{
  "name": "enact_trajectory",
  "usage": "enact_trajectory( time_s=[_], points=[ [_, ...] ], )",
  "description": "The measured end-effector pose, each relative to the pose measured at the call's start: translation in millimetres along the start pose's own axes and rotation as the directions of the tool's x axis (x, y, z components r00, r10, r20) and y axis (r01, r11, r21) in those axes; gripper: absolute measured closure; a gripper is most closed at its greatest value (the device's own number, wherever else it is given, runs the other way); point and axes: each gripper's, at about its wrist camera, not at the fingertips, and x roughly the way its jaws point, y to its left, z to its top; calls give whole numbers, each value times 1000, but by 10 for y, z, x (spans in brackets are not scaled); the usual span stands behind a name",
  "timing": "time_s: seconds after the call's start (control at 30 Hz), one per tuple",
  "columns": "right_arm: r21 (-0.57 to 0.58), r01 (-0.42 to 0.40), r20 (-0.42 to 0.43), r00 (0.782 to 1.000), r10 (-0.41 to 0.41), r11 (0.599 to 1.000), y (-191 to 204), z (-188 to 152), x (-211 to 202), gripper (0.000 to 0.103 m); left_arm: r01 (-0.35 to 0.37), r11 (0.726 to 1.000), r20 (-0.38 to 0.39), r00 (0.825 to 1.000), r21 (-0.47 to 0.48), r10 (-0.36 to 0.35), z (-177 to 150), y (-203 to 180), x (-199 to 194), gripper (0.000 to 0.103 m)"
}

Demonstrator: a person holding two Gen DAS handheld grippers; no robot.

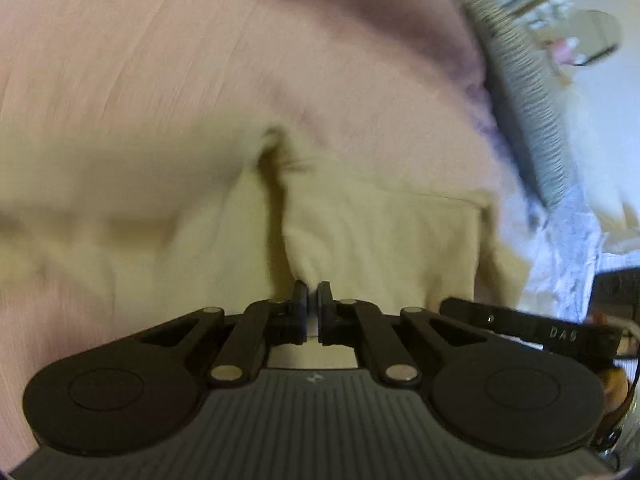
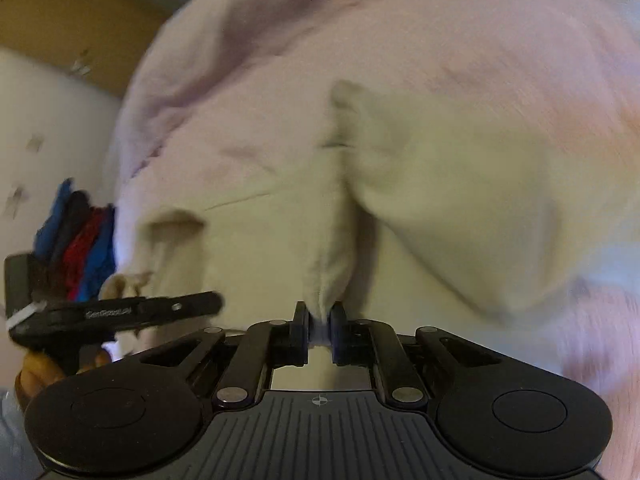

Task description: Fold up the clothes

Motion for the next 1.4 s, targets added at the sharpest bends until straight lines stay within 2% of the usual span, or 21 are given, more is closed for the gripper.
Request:
enact_trajectory(
  time_s=[0.1,0.17,0.2,0.27,0.33,0.4,0.47,0.53,0.6,0.67,0.7,0.77,0.8,0.87,0.93,0.97,1.03,1.1,1.2,1.37,1.4],
  points=[
    [16,-76,149,986,73,997,20,491,-90,94,35,999,130,991,33,-39,549,-68,-51,101],
    [127,-94,307,950,51,987,-76,821,-170,92,27,1000,253,967,2,-26,931,-58,-94,98],
    [211,-95,374,927,9,973,-152,975,-198,73,9,1000,283,959,-21,-2,1060,-37,-116,95],
    [350,-64,435,895,-101,935,-262,1167,-272,44,-16,998,322,946,-63,36,1252,13,-187,95],
    [331,-117,482,874,-61,936,-292,1159,-393,44,27,997,339,941,-66,-3,1202,78,-315,94],
    [242,-139,450,893,16,960,-245,1086,-396,44,87,996,263,962,-32,-75,1054,94,-320,95],
    [138,-101,352,935,46,985,-150,993,-271,44,119,992,157,980,43,-125,850,31,-174,94],
    [23,-11,219,976,6,1000,-28,870,8,44,56,986,61,996,155,-66,696,-123,123,94],
    [-42,64,123,991,-58,997,49,802,331,44,-14,973,24,1000,231,9,641,-245,478,93],
    [-67,154,157,977,-142,986,17,794,546,44,-88,980,99,993,178,71,673,-149,481,90],
    [-13,180,183,967,-174,984,-51,806,550,48,-123,981,135,985,149,103,689,-101,482,99],
    [153,168,216,956,-199,974,-225,845,500,57,-189,978,204,965,88,168,719,-4,481,97],
    [203,144,246,950,-193,969,-275,832,415,56,-129,991,252,961,39,115,691,75,266,95],
    [227,98,308,937,-167,969,-312,752,162,56,-79,997,313,946,-19,81,537,192,-178,88],
    [195,120,313,933,-178,973,-322,632,-48,56,-120,991,351,927,-56,132,315,291,-610,72],
    [195,130,299,936,-185,972,-327,524,-110,56,-173,981,362,912,-91,194,166,364,-779,65],
    [212,148,264,943,-202,966,-343,281,-201,56,-297,932,349,867,-209,355,-139,613,-1082,64],
    [231,158,235,949,-212,960,-328,35,-286,56,-438,840,291,798,-321,527,-354,875,-1246,58],
    [290,131,201,960,-194,948,-247,-365,-383,56,-577,726,195,716,-375,670,-526,1084,-1312,58],
    [342,141,130,972,-196,929,-161,-664,-382,56,-526,714,84,775,-462,626,-695,1255,-1204,53],
    [343,142,121,973,-194,928,-132,-710,-390,56,-480,717,79,802,-506,592,-776,1301,-1217,53]
  ],
)
